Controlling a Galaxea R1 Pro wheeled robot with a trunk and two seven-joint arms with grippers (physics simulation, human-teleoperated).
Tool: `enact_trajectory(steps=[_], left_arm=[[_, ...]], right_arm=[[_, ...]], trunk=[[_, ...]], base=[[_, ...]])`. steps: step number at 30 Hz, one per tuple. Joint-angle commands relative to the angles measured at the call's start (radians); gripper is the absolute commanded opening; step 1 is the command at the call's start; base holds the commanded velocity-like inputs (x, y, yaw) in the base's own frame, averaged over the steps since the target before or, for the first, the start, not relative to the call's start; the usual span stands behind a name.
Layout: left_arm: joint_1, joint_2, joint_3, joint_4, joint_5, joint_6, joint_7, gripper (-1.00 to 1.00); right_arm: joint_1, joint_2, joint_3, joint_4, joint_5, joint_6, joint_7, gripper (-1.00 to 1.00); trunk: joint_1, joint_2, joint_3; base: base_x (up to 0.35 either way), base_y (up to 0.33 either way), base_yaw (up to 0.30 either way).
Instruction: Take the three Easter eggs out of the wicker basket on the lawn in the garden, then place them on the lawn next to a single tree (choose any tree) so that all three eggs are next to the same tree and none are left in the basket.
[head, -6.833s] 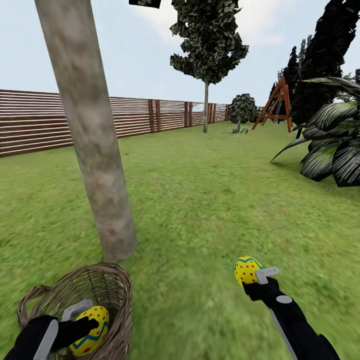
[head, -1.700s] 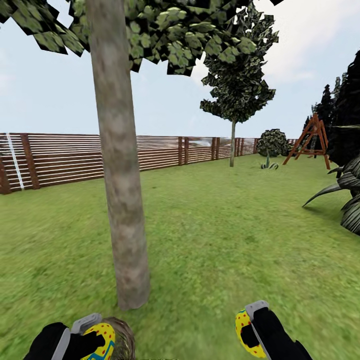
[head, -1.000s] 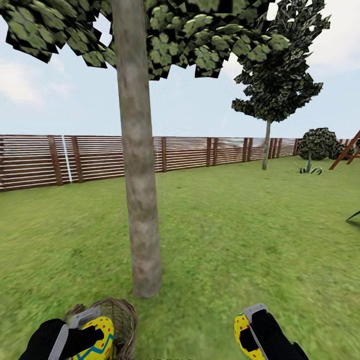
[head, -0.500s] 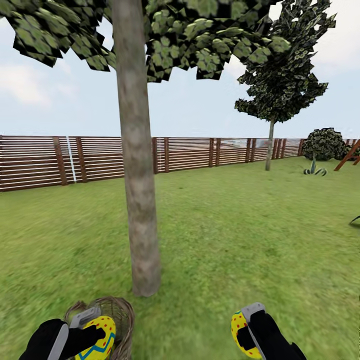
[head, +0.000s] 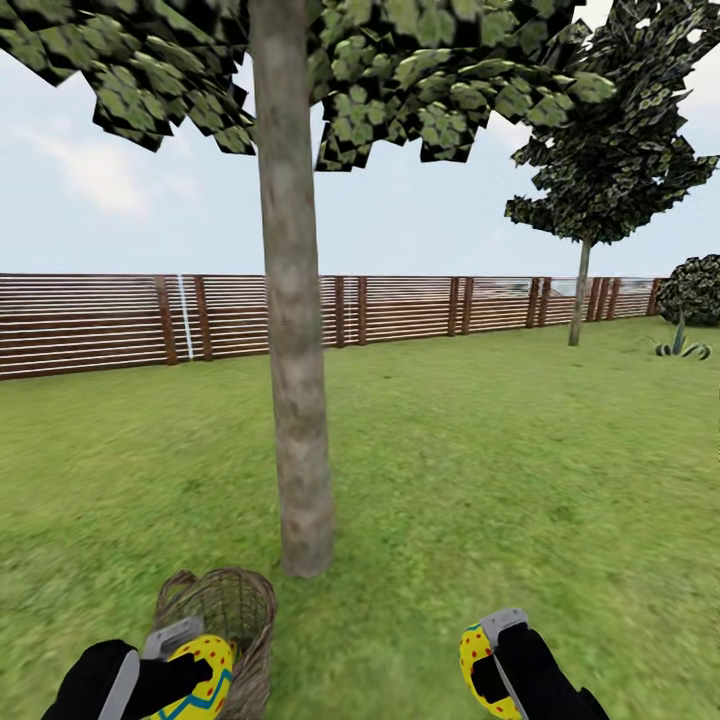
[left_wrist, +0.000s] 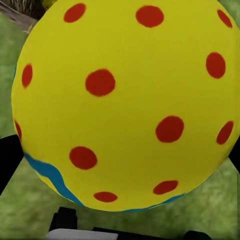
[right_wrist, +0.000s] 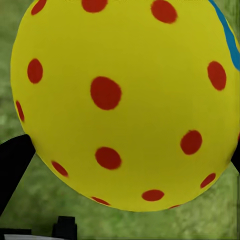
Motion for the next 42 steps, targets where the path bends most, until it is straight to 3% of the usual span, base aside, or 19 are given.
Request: enact_trajectory(steps=[1, 10, 26, 29, 32, 42], left_arm=[[-0.001, 0.0, 0.002, 0.0, -0.002, 0.005, -0.003, -1.0], [-0.001, 0.0, 0.003, 0.01, -0.002, 0.003, 0.002, -1.0], [-0.001, -0.001, 0.002, 0.015, -0.003, 0.001, 0.003, -1.0], [-0.001, -0.001, 0.003, 0.015, -0.004, 0.001, 0.003, -1.0], [-0.001, -0.001, 0.002, 0.015, -0.003, 0.002, 0.003, -1.0], [-0.001, -0.001, 0.005, 0.032, -0.001, 0.0, 0.003, -1.0]], right_arm=[[0.0, -0.001, 0.003, -0.001, 0.009, 0.005, 0.006, -1.0], [-0.001, -0.001, 0.004, -0.001, 0.009, 0.005, 0.006, -1.0], [0.0, 0.0, 0.006, -0.002, 0.009, 0.003, 0.009, -1.0], [0.0, 0.001, 0.011, 0.0, 0.009, 0.004, 0.006, -1.0], [0.0, -0.001, 0.044, 0.0, 0.009, 0.004, 0.006, -1.0], [0.0, -0.002, 0.044, -0.001, 0.008, 0.004, 0.006, -1.0]], trunk=[[-0.004, 0.006, 0.002], [-0.039, 0.069, 0.03], [-0.1, 0.181, 0.08], [-0.111, 0.202, 0.09], [-0.123, 0.223, 0.099], [-0.161, 0.293, 0.13]], base=[[-0.105, -0.273, 0.003], [-0.145, -0.203, 0.0], [0.227, -0.119, 0.001], [-0.199, -0.19, 0.184], [-0.203, -0.283, 0.248], [-0.033, -0.174, 0.154]])
